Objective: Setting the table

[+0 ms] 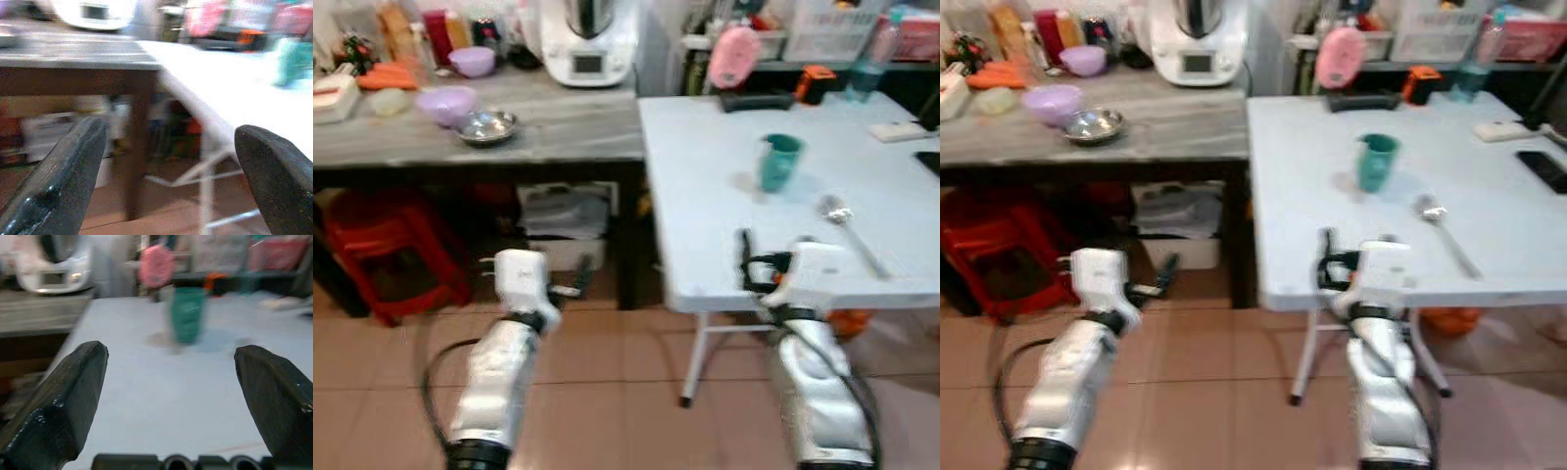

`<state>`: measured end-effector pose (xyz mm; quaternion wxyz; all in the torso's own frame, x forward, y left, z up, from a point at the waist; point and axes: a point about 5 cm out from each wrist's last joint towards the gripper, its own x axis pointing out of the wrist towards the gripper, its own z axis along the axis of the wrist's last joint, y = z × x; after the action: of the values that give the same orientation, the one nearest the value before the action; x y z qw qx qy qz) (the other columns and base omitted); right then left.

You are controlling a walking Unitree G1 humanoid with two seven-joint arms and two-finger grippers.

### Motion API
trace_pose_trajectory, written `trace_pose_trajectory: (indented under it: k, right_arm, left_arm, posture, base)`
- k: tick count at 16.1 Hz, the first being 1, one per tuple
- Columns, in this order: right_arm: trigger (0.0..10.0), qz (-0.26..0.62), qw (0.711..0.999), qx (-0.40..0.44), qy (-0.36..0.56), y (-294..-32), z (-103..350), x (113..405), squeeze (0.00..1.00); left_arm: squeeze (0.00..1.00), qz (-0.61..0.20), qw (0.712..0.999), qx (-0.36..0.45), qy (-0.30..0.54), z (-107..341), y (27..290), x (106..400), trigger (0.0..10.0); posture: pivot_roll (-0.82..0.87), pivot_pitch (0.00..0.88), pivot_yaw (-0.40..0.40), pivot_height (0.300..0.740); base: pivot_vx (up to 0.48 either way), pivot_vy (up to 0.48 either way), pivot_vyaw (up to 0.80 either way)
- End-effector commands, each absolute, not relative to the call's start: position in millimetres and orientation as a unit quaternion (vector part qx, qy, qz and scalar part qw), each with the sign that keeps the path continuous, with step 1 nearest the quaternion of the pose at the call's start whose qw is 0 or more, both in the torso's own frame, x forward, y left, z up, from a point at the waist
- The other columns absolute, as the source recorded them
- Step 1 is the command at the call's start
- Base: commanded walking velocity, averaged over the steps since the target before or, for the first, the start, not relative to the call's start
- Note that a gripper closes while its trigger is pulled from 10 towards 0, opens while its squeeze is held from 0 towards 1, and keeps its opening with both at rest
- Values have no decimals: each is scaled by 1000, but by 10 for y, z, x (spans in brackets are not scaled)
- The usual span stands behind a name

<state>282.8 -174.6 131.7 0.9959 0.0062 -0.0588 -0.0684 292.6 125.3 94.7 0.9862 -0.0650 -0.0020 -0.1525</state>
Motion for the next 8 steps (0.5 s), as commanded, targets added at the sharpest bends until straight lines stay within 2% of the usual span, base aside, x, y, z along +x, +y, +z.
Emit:
trace_pose_trajectory:
  k: [1, 8]
  right_arm:
    - [10000, -63, 996, 16, -60, -1687, 1320, 2851, 0]
    - [10000, -63, 996, 19, -60, -1661, 1321, 2871, 0]
  left_arm:
    - [0, -137, 989, -52, -8, 987, 1359, 2951, 10000]
    - [0, -137, 989, -52, -8, 981, 1348, 2968, 10000]
  posture:
    - [-42, 0, 8, 740]
    - [-42, 0, 11, 740]
  base:
    - [0, -480, 0]
    - [0, -480, 0]
